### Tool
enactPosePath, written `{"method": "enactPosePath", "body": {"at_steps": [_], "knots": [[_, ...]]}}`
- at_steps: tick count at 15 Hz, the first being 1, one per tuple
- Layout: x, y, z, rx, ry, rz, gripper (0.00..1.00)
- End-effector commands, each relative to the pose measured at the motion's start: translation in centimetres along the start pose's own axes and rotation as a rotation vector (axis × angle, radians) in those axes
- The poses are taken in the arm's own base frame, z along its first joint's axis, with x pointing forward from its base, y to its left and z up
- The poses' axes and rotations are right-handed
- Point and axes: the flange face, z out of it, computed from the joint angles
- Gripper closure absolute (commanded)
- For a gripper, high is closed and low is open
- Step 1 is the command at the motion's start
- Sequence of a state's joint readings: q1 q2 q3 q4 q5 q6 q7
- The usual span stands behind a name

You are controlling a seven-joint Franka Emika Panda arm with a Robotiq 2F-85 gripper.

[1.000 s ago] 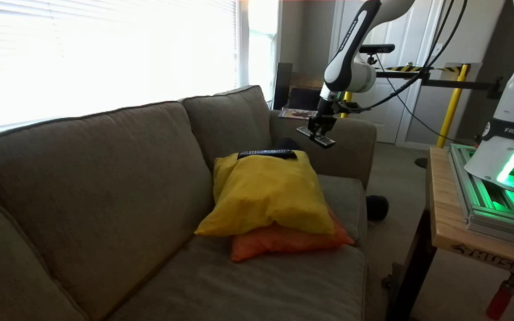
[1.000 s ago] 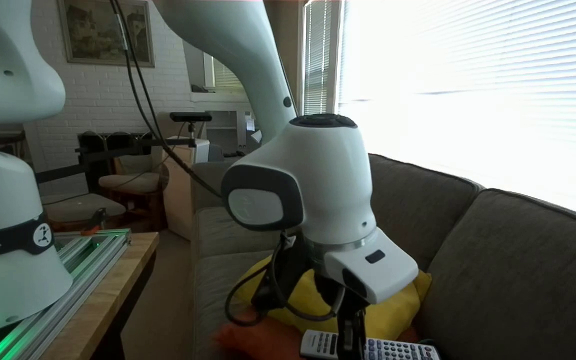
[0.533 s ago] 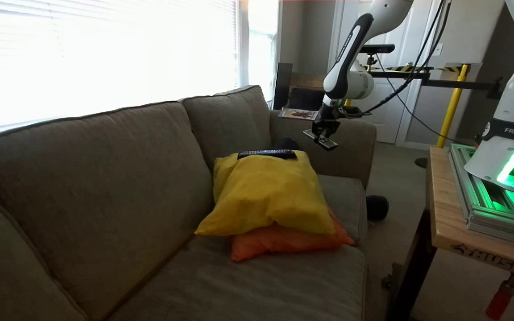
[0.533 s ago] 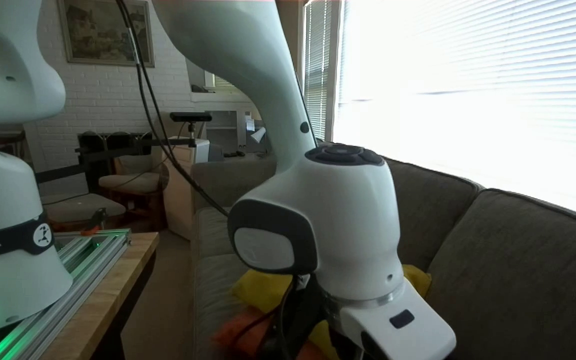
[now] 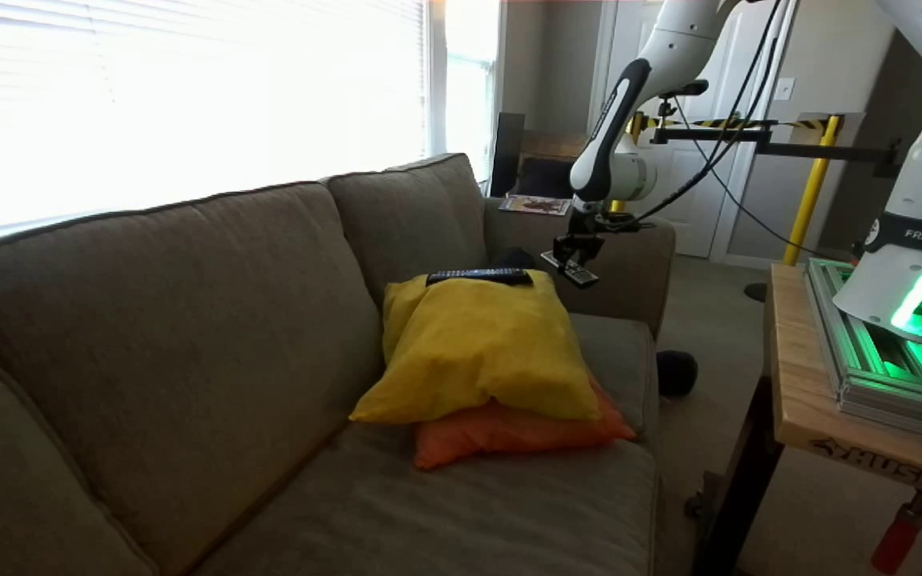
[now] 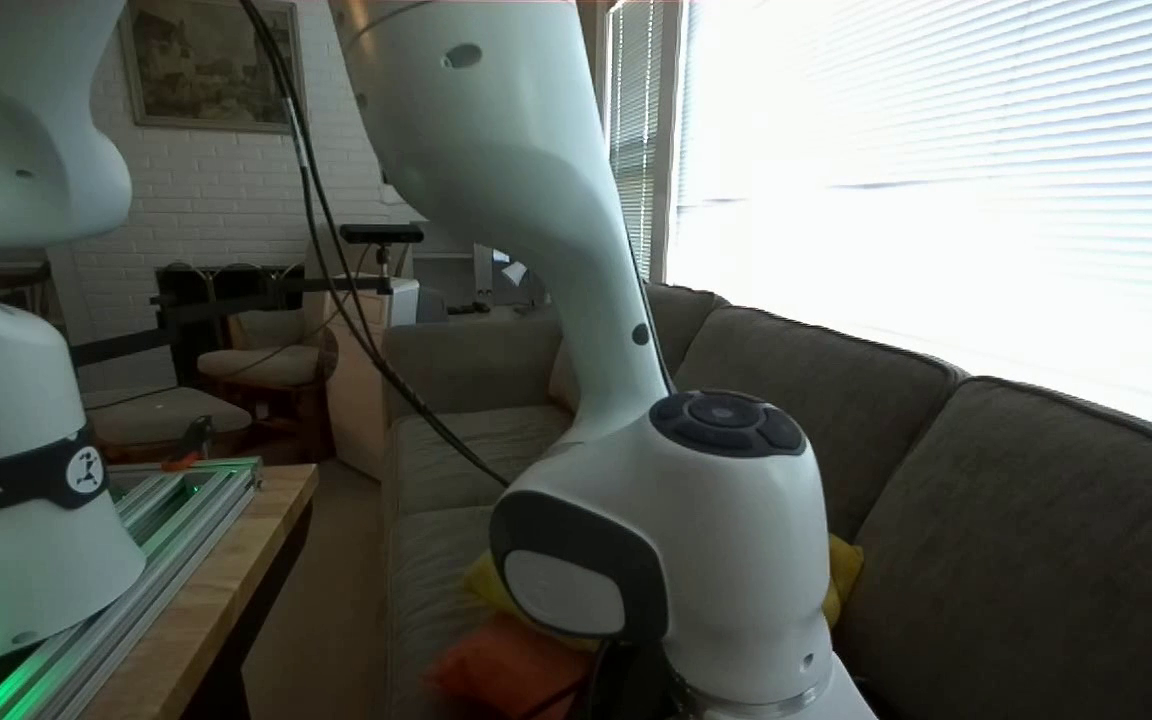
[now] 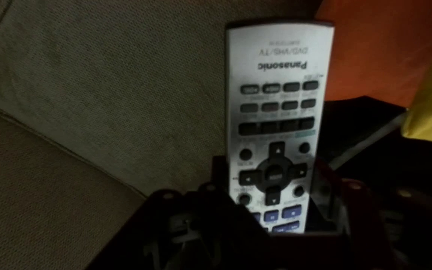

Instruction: Put the remotes on the sofa then move the pillows to the right

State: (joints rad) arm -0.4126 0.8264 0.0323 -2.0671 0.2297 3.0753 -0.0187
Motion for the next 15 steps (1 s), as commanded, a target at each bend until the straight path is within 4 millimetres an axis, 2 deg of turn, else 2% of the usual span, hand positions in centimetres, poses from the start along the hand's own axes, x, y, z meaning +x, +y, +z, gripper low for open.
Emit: {"method": "enactPosePath", "body": {"at_steps": [1, 4, 5, 6, 8, 11, 13, 15], "knots": [[1.4, -1.1, 1.2, 0.017, 0.0, 0.029, 0.69], [1.9, -1.6, 1.5, 0.013, 0.003, 0.032, 0.69], [2.0, -1.8, 1.6, 0.01, 0.003, 0.033, 0.19], [2.1, -1.9, 1.5, 0.008, 0.007, 0.032, 0.17], [2.3, -2.3, 1.2, 0.007, 0.019, 0.027, 0.04], [2.4, -3.5, 0.0, 0.007, 0.038, 0.002, 0.0], [1.9, -5.2, -2.0, 0.013, 0.064, -0.036, 0.0], [0.5, -8.0, -5.3, 0.031, 0.097, -0.108, 0.0]]}}
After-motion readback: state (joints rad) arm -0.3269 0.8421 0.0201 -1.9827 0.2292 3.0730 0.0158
